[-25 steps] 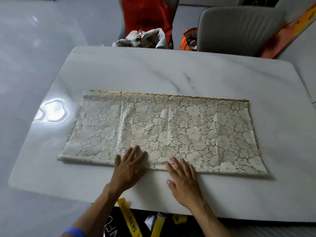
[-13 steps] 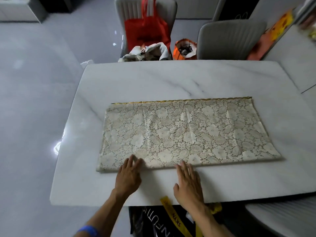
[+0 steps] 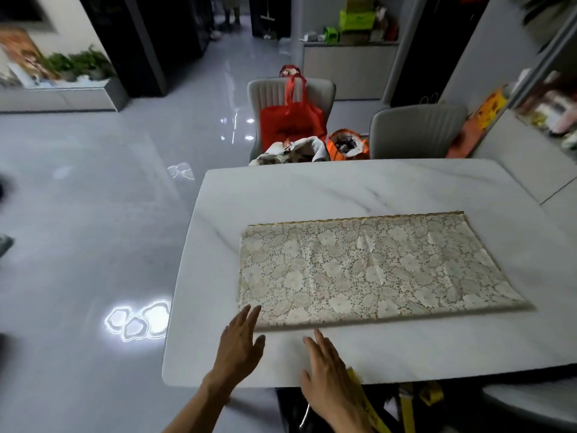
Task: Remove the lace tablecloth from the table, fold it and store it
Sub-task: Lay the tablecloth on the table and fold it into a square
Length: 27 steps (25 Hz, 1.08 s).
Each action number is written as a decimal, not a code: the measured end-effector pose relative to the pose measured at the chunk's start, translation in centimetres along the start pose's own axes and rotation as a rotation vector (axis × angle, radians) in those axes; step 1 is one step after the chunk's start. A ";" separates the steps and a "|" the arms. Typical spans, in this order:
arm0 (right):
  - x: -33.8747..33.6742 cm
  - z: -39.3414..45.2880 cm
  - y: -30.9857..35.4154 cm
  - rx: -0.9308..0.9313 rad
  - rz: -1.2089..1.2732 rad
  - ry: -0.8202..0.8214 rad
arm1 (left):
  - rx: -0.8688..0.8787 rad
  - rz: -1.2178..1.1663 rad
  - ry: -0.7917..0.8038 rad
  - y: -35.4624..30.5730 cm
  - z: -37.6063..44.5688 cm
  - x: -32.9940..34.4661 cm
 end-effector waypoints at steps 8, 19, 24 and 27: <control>9.2 3.8 11.0 0.260 0.178 -0.218 | 0.323 -0.127 -0.003 10.3 3.1 -7.6; 13.6 5.7 12.7 0.566 0.425 -0.461 | 0.665 0.008 0.107 12.1 12.2 -11.1; 13.7 9.4 10.9 0.714 0.737 -0.569 | 0.676 0.130 0.211 12.1 18.3 -10.0; 13.3 10.5 9.7 0.814 0.892 -0.695 | 0.707 0.181 0.292 10.4 21.9 -8.9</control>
Point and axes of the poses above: each hand's wrist, its own z-axis towards the middle knuckle, its own x-axis out of the palm, y = z × x, the point moved 5 cm from there along z, towards the middle knuckle, and after that the axes turned 15 degrees about z, right-handed, at the moved point
